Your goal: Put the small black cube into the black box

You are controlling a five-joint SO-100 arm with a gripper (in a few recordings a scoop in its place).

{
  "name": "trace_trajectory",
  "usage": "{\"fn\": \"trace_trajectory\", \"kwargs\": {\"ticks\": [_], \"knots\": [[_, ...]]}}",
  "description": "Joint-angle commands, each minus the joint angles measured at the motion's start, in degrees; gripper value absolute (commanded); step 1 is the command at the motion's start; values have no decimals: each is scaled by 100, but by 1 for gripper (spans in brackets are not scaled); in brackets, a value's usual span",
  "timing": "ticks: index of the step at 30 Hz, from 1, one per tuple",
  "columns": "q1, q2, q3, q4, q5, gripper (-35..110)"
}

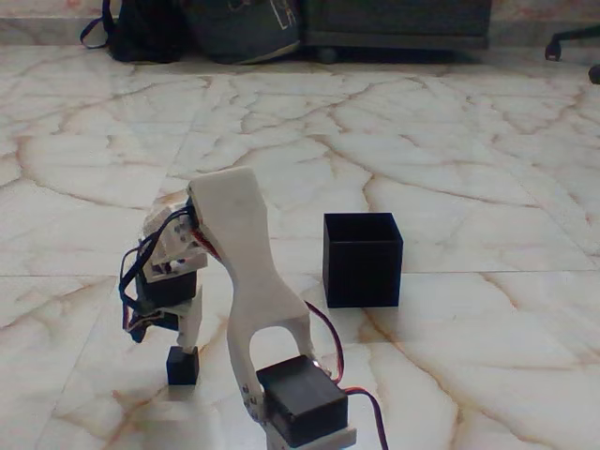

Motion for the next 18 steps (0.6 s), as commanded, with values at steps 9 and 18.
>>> {"fn": "trace_trajectory", "kwargs": {"ticks": [9, 18], "knots": [[308, 220, -255, 475, -378, 9], [448, -466, 114, -176, -800, 9]]}}
